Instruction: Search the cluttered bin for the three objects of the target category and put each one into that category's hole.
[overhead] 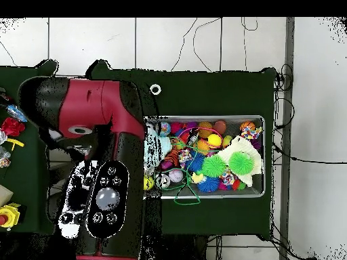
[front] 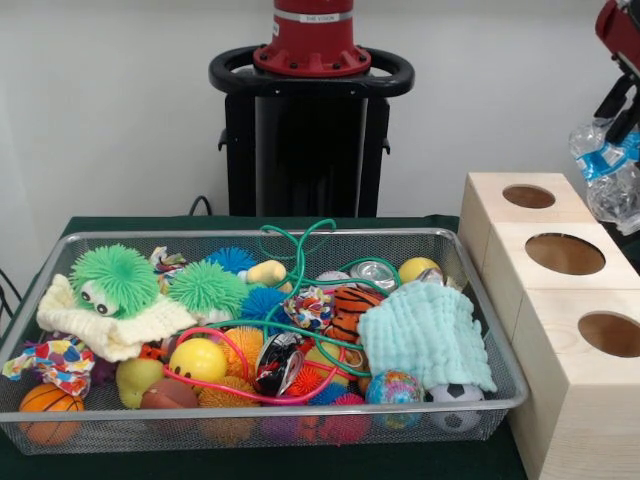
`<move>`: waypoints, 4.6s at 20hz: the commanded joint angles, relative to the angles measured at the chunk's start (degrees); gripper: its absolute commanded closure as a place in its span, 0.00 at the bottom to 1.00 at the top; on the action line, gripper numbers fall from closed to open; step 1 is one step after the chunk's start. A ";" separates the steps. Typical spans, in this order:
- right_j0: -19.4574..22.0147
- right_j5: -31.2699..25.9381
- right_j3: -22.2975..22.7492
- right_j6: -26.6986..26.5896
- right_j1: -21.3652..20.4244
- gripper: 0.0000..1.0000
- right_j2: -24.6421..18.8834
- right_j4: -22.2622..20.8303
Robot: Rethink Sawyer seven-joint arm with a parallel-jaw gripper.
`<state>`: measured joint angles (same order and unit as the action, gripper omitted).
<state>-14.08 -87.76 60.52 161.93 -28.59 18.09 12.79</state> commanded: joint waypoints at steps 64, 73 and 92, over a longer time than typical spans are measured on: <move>-0.34 12.25 6.57 17.21 12.11 1.00 0.31 9.33; -0.58 10.92 6.85 15.14 12.38 0.00 1.29 10.55; 3.44 10.76 22.67 -1.63 -7.74 0.00 2.84 7.18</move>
<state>-13.15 -80.94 68.31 161.93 -29.41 21.97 20.98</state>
